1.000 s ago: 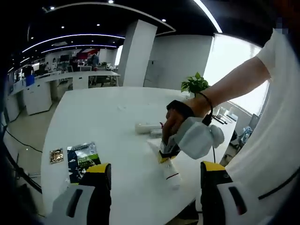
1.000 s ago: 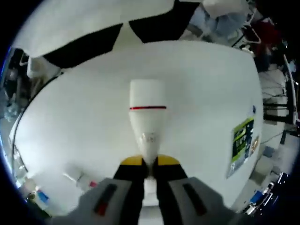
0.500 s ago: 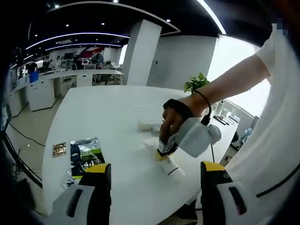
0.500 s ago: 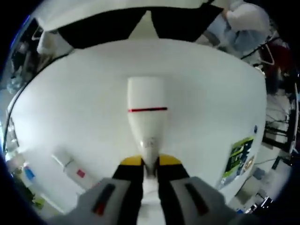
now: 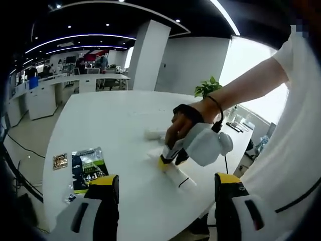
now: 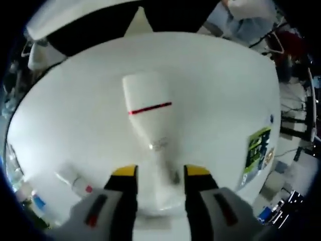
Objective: Arrange the skincare products in the storage area until every visible bottle or jar stands upright without overlapping.
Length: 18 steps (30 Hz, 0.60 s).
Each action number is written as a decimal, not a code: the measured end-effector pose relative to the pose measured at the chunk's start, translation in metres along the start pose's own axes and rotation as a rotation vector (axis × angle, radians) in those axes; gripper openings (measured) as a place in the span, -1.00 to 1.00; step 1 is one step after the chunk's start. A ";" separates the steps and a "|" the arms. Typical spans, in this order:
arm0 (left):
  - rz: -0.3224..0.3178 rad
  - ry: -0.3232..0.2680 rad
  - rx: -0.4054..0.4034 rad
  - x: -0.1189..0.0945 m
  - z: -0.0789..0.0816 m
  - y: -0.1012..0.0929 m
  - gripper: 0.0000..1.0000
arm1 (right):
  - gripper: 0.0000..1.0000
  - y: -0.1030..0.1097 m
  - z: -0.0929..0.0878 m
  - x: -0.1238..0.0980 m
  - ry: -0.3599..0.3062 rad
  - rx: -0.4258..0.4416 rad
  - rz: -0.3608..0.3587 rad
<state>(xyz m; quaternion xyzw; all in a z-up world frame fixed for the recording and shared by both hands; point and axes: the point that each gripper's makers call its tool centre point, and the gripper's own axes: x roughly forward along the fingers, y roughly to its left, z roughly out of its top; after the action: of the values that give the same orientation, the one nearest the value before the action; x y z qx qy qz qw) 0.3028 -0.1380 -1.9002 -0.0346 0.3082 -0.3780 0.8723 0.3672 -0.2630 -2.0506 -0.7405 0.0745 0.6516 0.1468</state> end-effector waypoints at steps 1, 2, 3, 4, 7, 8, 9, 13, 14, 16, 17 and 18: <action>-0.005 0.000 0.003 0.002 0.001 -0.001 0.61 | -0.22 0.003 -0.002 -0.001 -0.002 0.036 -0.002; -0.009 0.000 0.004 0.003 0.002 -0.001 0.61 | -0.17 0.005 -0.003 -0.002 -0.009 0.063 -0.005; -0.013 0.000 0.004 0.005 0.004 -0.002 0.61 | -0.12 0.006 -0.003 -0.003 -0.012 0.073 -0.008; -0.021 0.000 0.005 0.008 0.005 -0.003 0.61 | -0.07 0.009 -0.005 -0.004 -0.017 0.098 -0.018; -0.043 0.006 0.022 0.016 0.010 -0.008 0.61 | -0.04 0.014 -0.012 -0.010 -0.011 0.164 -0.048; -0.054 0.009 0.029 0.019 0.011 -0.010 0.61 | -0.03 0.017 -0.015 -0.012 -0.013 0.206 -0.062; -0.057 0.010 0.030 0.020 0.012 -0.011 0.61 | 0.01 0.018 -0.015 -0.013 -0.013 0.215 -0.068; -0.096 0.021 0.055 0.033 0.019 -0.021 0.61 | 0.13 0.029 -0.020 -0.022 -0.032 0.383 -0.127; -0.108 0.024 0.059 0.036 0.020 -0.023 0.61 | 0.18 0.034 -0.021 -0.025 -0.037 0.437 -0.144; -0.121 0.025 0.054 0.041 0.021 -0.026 0.61 | 0.23 0.039 -0.020 -0.028 -0.044 0.480 -0.166; -0.129 0.026 0.048 0.045 0.021 -0.027 0.61 | 0.23 0.046 -0.020 -0.029 -0.042 0.501 -0.170; -0.132 0.027 0.045 0.046 0.020 -0.027 0.61 | 0.25 0.048 -0.020 -0.029 -0.039 0.505 -0.170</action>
<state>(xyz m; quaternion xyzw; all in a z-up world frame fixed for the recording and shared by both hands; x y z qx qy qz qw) 0.3208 -0.1924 -1.8993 -0.0299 0.3084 -0.4419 0.8419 0.3671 -0.3171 -2.0254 -0.6711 0.1697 0.6119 0.3826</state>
